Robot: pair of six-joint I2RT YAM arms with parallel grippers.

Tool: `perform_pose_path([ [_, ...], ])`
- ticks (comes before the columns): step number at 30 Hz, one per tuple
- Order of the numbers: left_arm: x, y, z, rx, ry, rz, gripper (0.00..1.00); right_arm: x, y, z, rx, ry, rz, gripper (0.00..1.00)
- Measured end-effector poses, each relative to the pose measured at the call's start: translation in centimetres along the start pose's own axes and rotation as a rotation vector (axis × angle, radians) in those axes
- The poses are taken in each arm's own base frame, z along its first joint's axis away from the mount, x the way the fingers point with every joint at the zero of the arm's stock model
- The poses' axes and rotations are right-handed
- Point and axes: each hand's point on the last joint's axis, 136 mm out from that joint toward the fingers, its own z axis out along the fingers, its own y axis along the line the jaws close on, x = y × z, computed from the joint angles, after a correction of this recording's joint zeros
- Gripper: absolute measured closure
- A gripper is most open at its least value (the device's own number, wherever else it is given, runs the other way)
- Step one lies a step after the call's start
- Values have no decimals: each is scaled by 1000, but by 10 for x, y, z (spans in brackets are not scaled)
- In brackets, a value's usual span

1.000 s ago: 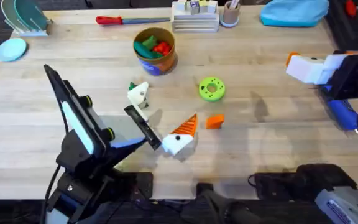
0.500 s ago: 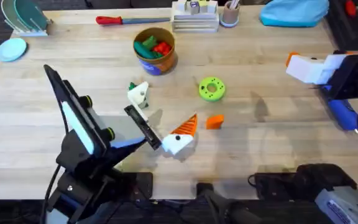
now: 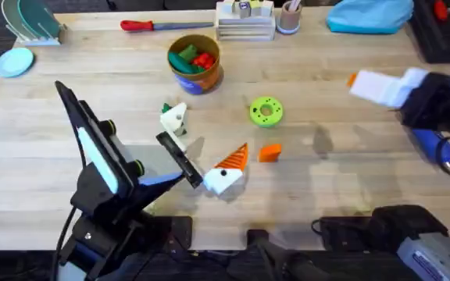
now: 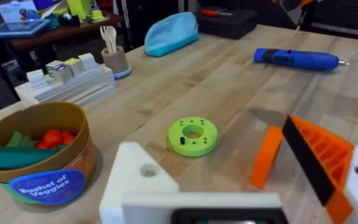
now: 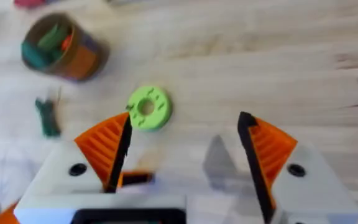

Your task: Pick up the gripper from the table and insert it into the empty holder that is missing its gripper. Then pick up a screw, insert it into the mounting hole, and use the screwdriver to tighten it. Finally, clean up the table by picking up the vegetable and placing it into the bucket.

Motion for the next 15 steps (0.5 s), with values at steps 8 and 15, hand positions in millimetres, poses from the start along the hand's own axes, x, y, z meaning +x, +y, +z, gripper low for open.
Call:
perform_pose_path([
  [8,0,0,0,0,0,0,9,63,48,11,-159,285,-184,7],
  [15,0,0,0,0,0,0,8,97,80,17,-270,425,-347,7],
])
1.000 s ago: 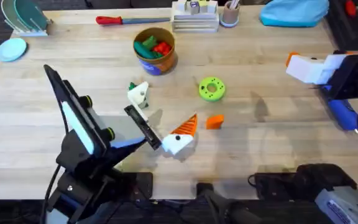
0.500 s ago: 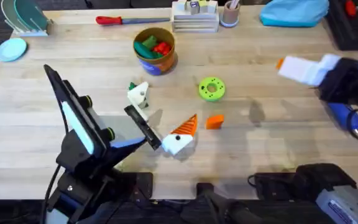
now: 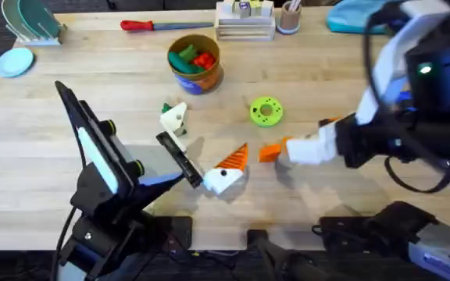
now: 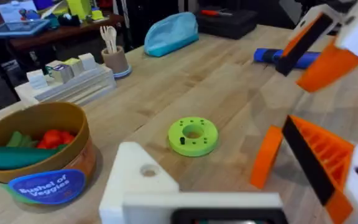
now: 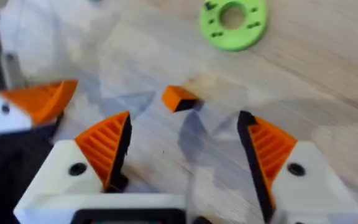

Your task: Pick up the gripper from the table and insert it into the empty holder that is missing its gripper. Then pick up a screw, insert it into the mounting hole, and use the screwdriver to tighten it. Finally, clean up the table by picking up the vegetable and placing it into the bucket.

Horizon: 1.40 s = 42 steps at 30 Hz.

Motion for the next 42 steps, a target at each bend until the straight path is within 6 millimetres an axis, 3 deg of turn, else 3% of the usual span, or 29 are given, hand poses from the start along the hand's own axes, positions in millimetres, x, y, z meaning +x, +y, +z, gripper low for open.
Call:
perform_pose_path([
  [7,0,0,0,0,0,0,8,14,29,10,-103,72,-353,7],
  [12,0,0,0,0,0,0,9,18,28,30,-120,139,-532,7],
  [21,0,0,0,0,0,0,8,17,22,73,-136,232,-656,13],
  [28,0,0,0,0,0,0,8,26,16,90,-146,301,-679,158],
  [33,0,0,0,0,0,0,7,26,16,92,-148,307,-689,346],
  [42,0,0,0,0,0,0,8,25,16,92,-148,301,-698,952],
])
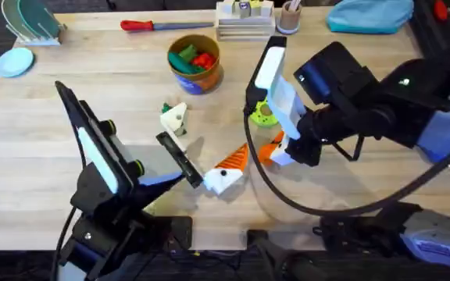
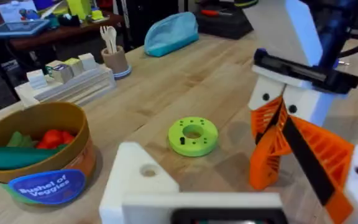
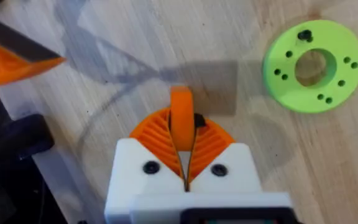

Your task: Pick up the gripper from the table and insert it into the empty holder that is missing its gripper. Then pick up a screw, insert it into the mounting hole, and use the screwdriver to tighten it. Finally, clean up the table by picking up the vegetable and placing it into the bucket.

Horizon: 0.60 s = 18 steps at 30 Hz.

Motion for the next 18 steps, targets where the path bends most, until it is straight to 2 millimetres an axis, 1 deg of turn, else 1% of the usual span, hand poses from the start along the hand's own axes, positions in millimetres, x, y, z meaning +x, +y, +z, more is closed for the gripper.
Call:
perform_pose_path([
  [1,0,0,0,0,0,0,8,0,0,0,0,0,0,983],
  [7,0,0,0,0,0,0,8,2,1,-2,-3,6,2,988],
  [10,0,0,0,0,0,0,9,-1,2,-12,7,-13,2,990],
  [12,0,0,0,0,0,0,8,-13,-4,-25,42,-72,9,991],
  [13,0,0,0,0,0,0,8,-23,-12,-34,74,-124,24,992],
  [15,0,0,0,0,0,0,8,-44,-30,-53,142,-241,74,992],
  [17,0,0,0,0,0,0,8,-65,-52,-74,204,-367,168,992],
  [18,0,0,0,0,0,0,8,-72,-61,-82,223,-415,223,992],
])
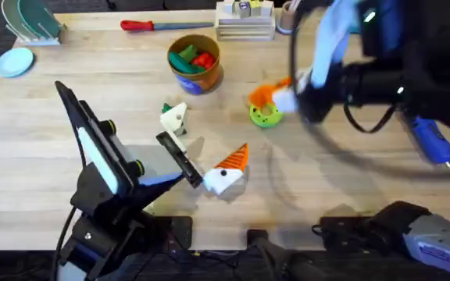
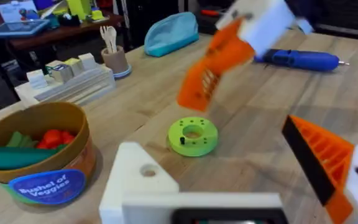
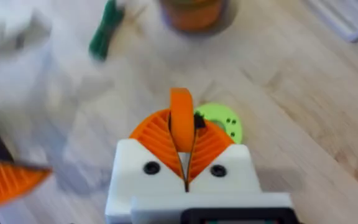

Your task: Pick up the gripper from the table and insert it into the empty holder that is missing its gripper. Then pick up a screw, insert it into the mounting hole, and use the screwdriver to tighten it. Finally, clean up the table by picking up the vegetable and placing it into the bucket.

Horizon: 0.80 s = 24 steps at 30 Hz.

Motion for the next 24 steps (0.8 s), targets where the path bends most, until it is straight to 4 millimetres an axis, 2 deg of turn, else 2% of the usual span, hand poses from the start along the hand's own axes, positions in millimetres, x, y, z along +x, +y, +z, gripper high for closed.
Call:
perform_pose_path([
  [2,0,0,0,0,0,0,8,-15,-13,-2,29,-66,136,992],
  [5,0,0,0,0,0,0,8,-22,-14,6,-20,-90,332,992],
  [12,0,0,0,0,0,0,9,-20,28,46,-366,25,675,992],
  [15,0,0,0,0,0,0,8,-23,42,58,-507,67,766,992],
  [18,0,0,0,0,0,0,8,-34,52,65,-643,72,824,992],
  [24,0,0,0,-1,0,0,8,-51,65,59,-817,79,870,992],
])
